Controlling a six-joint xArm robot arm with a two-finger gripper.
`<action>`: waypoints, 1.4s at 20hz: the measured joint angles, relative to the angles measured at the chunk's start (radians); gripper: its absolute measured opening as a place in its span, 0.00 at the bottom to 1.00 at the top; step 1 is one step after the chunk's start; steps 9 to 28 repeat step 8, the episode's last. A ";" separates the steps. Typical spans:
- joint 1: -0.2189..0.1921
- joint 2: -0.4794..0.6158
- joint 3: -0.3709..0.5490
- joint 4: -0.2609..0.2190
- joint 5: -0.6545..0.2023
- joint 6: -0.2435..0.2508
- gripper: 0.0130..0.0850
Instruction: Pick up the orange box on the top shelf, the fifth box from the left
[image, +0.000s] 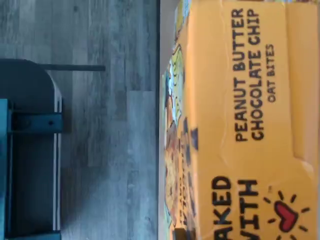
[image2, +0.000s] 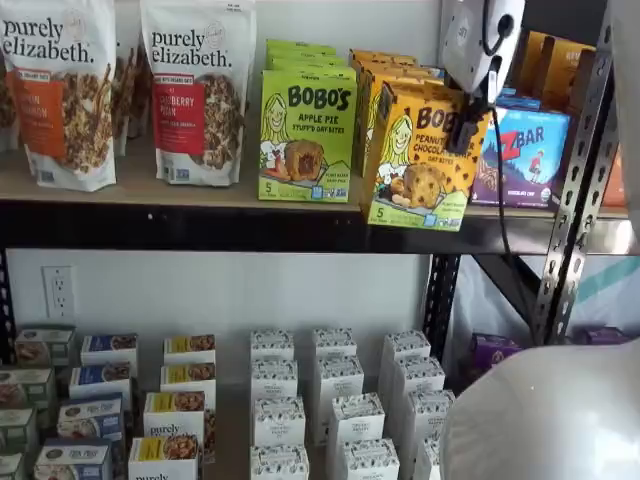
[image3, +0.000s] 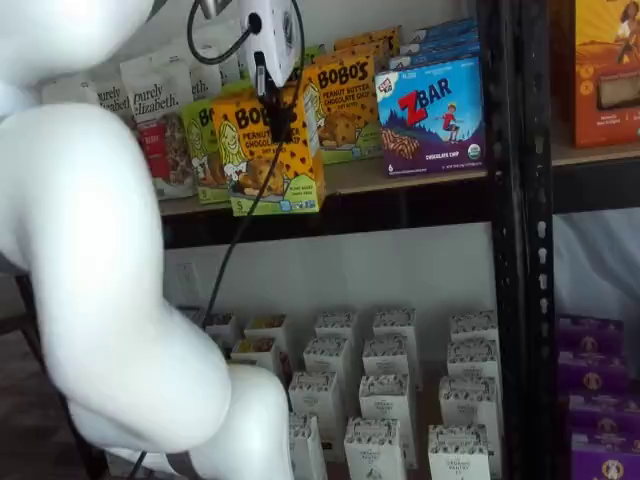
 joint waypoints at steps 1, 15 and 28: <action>-0.002 -0.010 0.008 -0.001 0.002 -0.002 0.33; -0.015 -0.085 0.082 -0.017 -0.010 -0.020 0.33; -0.015 -0.085 0.082 -0.017 -0.010 -0.020 0.33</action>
